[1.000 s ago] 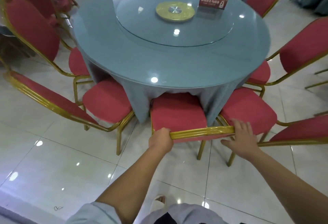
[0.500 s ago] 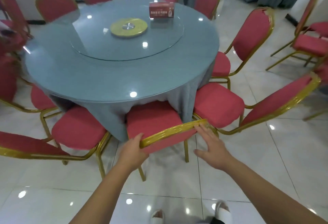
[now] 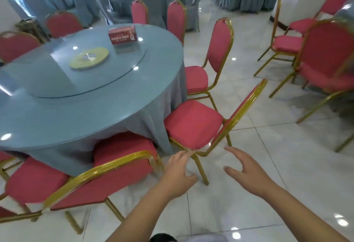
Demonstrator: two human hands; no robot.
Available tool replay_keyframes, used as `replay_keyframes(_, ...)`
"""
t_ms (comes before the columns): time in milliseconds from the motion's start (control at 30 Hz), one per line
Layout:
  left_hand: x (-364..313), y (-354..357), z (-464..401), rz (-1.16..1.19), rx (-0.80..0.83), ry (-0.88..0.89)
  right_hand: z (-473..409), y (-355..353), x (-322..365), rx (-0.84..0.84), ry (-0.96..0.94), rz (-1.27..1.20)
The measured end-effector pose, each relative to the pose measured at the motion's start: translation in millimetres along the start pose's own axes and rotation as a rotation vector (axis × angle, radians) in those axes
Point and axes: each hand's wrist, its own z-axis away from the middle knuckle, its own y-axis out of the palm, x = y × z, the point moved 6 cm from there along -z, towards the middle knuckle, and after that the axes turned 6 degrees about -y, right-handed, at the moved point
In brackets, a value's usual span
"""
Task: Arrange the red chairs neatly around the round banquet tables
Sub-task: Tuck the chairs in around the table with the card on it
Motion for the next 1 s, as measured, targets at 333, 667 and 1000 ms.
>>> replay_keyframes(333, -70.4, 41.6, -110.5, 0.115, 0.071, -0.131, -53.0, -107.6, -58.7, -0.041, 0.0, 0.063)
replay_keyframes(667, -104.6, 72.3, -236.8, 0.218, 0.219, -0.201, -204.6, -196.6, -88.7, 0.177, -0.068, 0.502)
replay_keyframes(1000, -113.1, 78.8, -263.5, 0.343, 0.27, -0.291, -325.5, -231.1, -138.6, 0.46, -0.193, 0.797)
